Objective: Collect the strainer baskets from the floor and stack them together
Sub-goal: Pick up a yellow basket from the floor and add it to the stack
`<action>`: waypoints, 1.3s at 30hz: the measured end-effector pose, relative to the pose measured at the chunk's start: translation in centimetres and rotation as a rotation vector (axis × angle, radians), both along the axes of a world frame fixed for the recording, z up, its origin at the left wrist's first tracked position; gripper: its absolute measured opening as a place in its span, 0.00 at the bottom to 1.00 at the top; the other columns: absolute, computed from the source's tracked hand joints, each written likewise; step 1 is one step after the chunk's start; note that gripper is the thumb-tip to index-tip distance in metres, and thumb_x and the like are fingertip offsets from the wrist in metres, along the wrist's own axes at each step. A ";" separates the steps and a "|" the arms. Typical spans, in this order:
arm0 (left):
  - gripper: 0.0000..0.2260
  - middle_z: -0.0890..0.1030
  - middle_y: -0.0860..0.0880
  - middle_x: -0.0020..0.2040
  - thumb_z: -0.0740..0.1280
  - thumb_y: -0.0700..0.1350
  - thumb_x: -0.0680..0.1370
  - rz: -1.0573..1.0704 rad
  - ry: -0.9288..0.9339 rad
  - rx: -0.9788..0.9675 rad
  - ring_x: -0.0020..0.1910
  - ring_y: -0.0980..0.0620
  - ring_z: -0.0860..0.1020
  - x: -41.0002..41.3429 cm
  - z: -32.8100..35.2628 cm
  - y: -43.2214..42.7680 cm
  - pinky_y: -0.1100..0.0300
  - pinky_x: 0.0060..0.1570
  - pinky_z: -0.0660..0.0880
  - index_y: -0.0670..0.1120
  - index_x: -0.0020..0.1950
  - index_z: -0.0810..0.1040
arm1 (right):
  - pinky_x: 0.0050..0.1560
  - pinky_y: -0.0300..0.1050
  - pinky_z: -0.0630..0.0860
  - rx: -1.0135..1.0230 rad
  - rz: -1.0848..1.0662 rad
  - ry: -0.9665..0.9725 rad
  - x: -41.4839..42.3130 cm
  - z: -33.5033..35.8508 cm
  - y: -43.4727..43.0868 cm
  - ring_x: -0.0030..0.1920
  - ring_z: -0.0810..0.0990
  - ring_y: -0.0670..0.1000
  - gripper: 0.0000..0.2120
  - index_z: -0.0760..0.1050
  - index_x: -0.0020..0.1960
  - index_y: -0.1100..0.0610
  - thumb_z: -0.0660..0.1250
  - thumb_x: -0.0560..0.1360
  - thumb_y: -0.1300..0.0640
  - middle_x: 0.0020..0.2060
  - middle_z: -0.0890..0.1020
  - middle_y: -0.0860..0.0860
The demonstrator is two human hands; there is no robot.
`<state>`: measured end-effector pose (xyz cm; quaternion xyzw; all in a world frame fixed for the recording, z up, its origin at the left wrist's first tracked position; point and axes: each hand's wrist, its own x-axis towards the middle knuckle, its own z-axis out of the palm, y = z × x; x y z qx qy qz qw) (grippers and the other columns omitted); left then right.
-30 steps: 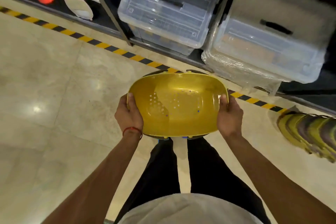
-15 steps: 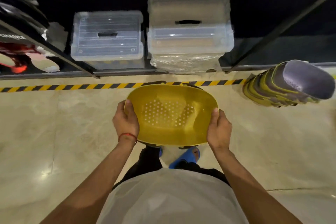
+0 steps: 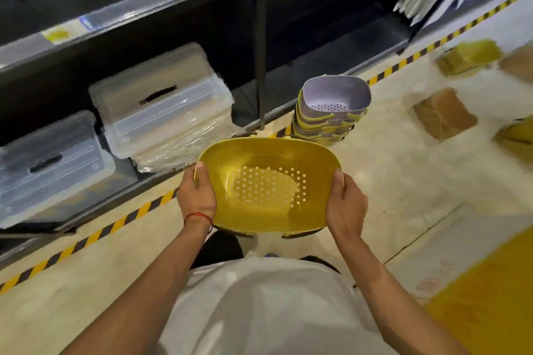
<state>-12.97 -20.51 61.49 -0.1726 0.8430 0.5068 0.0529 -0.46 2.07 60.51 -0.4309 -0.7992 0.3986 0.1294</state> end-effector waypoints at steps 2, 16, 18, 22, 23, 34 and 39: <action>0.17 0.77 0.48 0.49 0.56 0.53 0.84 -0.062 0.005 0.008 0.50 0.48 0.73 -1.2 0.2 3.1 0.59 0.49 0.64 0.43 0.58 0.77 | 0.41 0.48 0.72 0.002 -0.069 0.008 0.2 0.2 2.3 0.40 0.79 0.53 0.25 0.80 0.52 0.56 0.50 0.84 0.41 0.39 0.81 0.50; 0.19 0.76 0.51 0.52 0.56 0.56 0.83 -0.207 -0.081 0.028 0.51 0.49 0.74 -12.7 -0.4 22.0 0.58 0.51 0.66 0.45 0.62 0.77 | 0.33 0.46 0.66 0.038 -0.323 -0.004 -7.9 1.6 18.1 0.32 0.75 0.50 0.22 0.76 0.39 0.51 0.55 0.84 0.42 0.28 0.76 0.47; 0.18 0.78 0.48 0.51 0.57 0.55 0.83 -0.202 -0.085 0.034 0.50 0.47 0.75 -14.4 -0.7 24.3 0.58 0.49 0.67 0.44 0.59 0.78 | 0.33 0.43 0.68 0.034 -0.350 -0.004 -9.6 1.6 20.4 0.31 0.75 0.49 0.22 0.77 0.39 0.52 0.56 0.84 0.41 0.28 0.78 0.48; 0.17 0.75 0.48 0.47 0.57 0.51 0.84 -0.213 -0.088 -0.013 0.47 0.48 0.72 -17.5 -1.0 28.7 0.61 0.45 0.63 0.41 0.55 0.78 | 0.37 0.46 0.70 0.041 -0.356 -0.006 -12.7 1.0 24.7 0.33 0.77 0.48 0.23 0.81 0.45 0.51 0.55 0.83 0.39 0.30 0.80 0.48; 0.17 0.75 0.48 0.47 0.56 0.51 0.84 -0.214 -0.095 -0.034 0.47 0.48 0.72 -18.1 -0.9 29.7 0.61 0.45 0.62 0.40 0.56 0.78 | 0.37 0.47 0.70 0.037 -0.354 -0.013 -13.3 0.8 25.7 0.33 0.77 0.49 0.23 0.81 0.45 0.51 0.55 0.83 0.38 0.30 0.80 0.48; 0.21 0.80 0.40 0.58 0.56 0.58 0.82 -0.011 -0.156 -0.113 0.58 0.40 0.76 -23.1 -5.2 40.2 0.47 0.59 0.73 0.45 0.62 0.79 | 0.39 0.44 0.65 -0.030 -0.152 -0.095 -21.7 -3.8 39.4 0.38 0.76 0.53 0.25 0.81 0.51 0.57 0.53 0.84 0.40 0.35 0.79 0.48; 0.22 0.79 0.41 0.61 0.56 0.60 0.82 0.110 -0.182 -0.147 0.61 0.40 0.75 -24.8 -6.9 44.3 0.47 0.62 0.71 0.47 0.65 0.78 | 0.38 0.44 0.68 -0.083 -0.046 -0.095 -25.5 -6.1 45.0 0.40 0.78 0.53 0.25 0.81 0.52 0.56 0.53 0.83 0.39 0.38 0.82 0.51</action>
